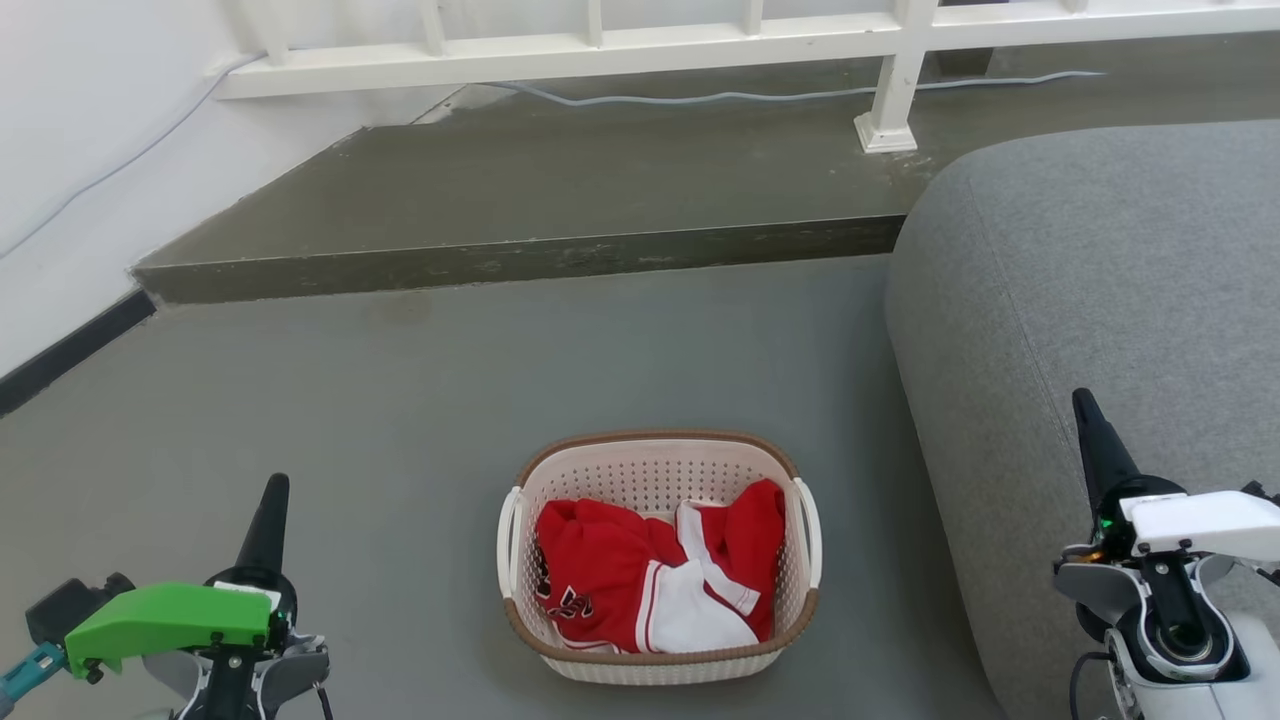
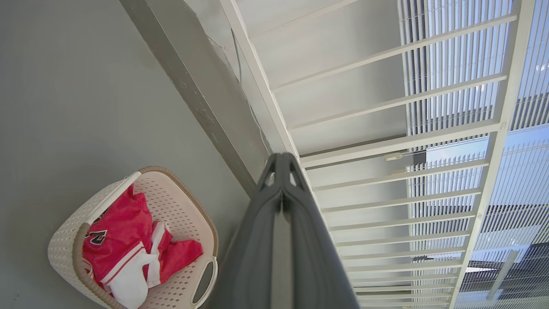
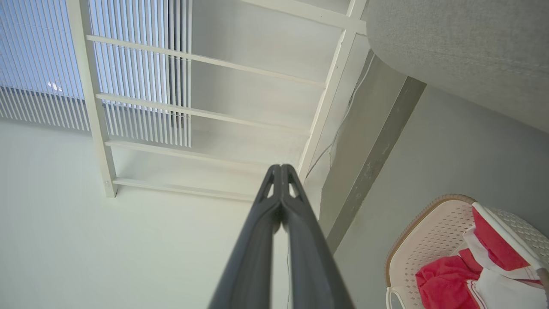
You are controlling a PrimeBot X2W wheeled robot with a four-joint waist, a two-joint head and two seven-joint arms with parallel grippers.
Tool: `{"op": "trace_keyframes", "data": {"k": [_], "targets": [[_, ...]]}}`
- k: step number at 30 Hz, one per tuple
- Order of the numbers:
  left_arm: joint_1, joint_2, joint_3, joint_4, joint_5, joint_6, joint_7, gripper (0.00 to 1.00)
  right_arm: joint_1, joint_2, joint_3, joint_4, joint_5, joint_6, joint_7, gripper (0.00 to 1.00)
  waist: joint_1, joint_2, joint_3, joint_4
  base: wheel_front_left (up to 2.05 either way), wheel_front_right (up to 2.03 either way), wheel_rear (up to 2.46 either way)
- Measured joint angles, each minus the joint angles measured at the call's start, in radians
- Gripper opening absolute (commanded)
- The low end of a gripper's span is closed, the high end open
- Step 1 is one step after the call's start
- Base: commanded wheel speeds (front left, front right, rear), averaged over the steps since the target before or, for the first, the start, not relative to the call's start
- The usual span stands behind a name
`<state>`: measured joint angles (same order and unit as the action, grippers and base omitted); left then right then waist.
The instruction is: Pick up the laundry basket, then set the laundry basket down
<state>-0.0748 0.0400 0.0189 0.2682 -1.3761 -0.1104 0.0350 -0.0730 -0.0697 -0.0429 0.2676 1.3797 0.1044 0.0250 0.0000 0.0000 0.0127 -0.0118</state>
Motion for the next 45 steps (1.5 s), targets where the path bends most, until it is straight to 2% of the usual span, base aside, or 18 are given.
{"op": "trace_keyframes", "data": {"k": [21, 45], "targets": [[0.0, 0.0, 0.048, 0.008, -0.233, -0.01, 0.065, 0.0, 0.0, 0.012, -0.067, 0.007, 0.234, 0.01, 0.064, 0.0, 0.0, 0.0, -0.01, 0.012, 0.0, 0.0, 0.0], [0.0, 0.0, 0.049, 0.008, -0.233, -0.01, 0.066, 0.0, 0.0, 0.013, -0.07, 0.008, 0.234, 0.01, 0.064, 0.0, 0.0, 0.0, -0.01, 0.012, 0.0, 0.0, 0.0]]}}
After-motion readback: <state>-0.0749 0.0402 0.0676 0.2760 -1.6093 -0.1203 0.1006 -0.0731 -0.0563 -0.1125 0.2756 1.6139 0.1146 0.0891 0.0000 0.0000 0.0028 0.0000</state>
